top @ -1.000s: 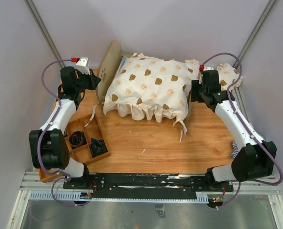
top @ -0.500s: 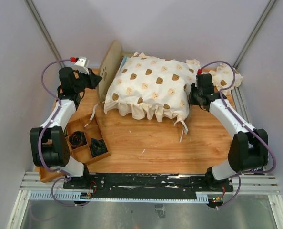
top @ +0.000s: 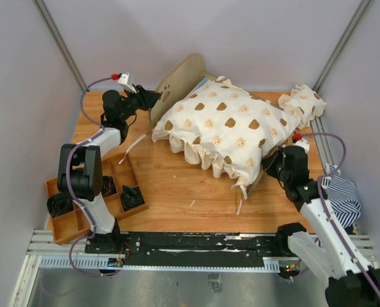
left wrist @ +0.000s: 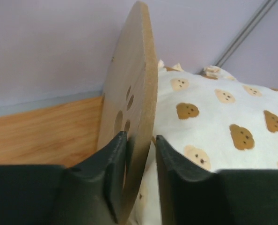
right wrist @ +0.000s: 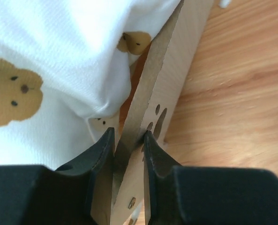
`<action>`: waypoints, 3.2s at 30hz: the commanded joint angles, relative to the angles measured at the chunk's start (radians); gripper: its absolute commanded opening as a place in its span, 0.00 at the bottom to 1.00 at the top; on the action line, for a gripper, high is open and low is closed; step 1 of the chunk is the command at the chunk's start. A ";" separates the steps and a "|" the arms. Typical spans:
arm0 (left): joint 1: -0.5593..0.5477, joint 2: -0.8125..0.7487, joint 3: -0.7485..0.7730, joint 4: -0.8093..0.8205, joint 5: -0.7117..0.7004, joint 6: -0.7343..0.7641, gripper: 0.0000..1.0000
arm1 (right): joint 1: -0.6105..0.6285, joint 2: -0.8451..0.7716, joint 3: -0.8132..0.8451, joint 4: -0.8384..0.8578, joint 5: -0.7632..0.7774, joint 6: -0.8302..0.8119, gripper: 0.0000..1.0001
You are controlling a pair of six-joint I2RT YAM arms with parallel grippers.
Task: Set up the pet bed
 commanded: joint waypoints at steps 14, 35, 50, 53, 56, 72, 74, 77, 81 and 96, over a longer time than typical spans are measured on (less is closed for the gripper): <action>-0.148 -0.351 0.039 -0.341 -0.911 -0.014 0.78 | 0.615 0.027 -0.108 0.316 -0.015 0.338 0.42; -0.318 -0.644 -0.260 -0.725 -0.838 -0.205 0.72 | -0.072 0.319 0.461 -0.105 -0.202 -0.370 0.68; -0.873 -0.765 -0.313 -0.808 -1.044 0.058 0.66 | -0.204 0.667 0.573 -0.132 -0.127 -0.188 0.56; -1.010 -0.726 -0.310 -0.809 -1.053 0.058 0.66 | -0.225 0.670 0.547 -0.136 -0.134 -0.197 0.47; -1.158 -0.681 -0.294 -0.790 -1.078 0.071 0.64 | -0.234 0.638 0.511 -0.137 -0.129 -0.198 0.42; -1.260 -0.392 -0.288 -0.707 -1.146 -0.027 0.50 | -0.254 0.326 0.246 -0.187 -0.034 -0.180 0.35; -1.230 -0.410 -0.303 -0.707 -1.148 -0.049 0.49 | -0.256 0.246 0.178 -0.193 -0.031 -0.172 0.35; -1.175 -0.451 -0.334 -0.699 -1.172 -0.052 0.48 | -0.254 0.124 0.084 -0.191 -0.124 -0.153 0.34; -1.075 -0.495 -0.364 -0.664 -1.172 -0.014 0.47 | -0.249 -0.022 -0.018 -0.207 -0.244 -0.104 0.32; -0.810 -0.431 -0.228 -0.653 -1.163 0.061 0.50 | 0.089 -0.269 -0.215 0.028 -0.348 0.168 0.36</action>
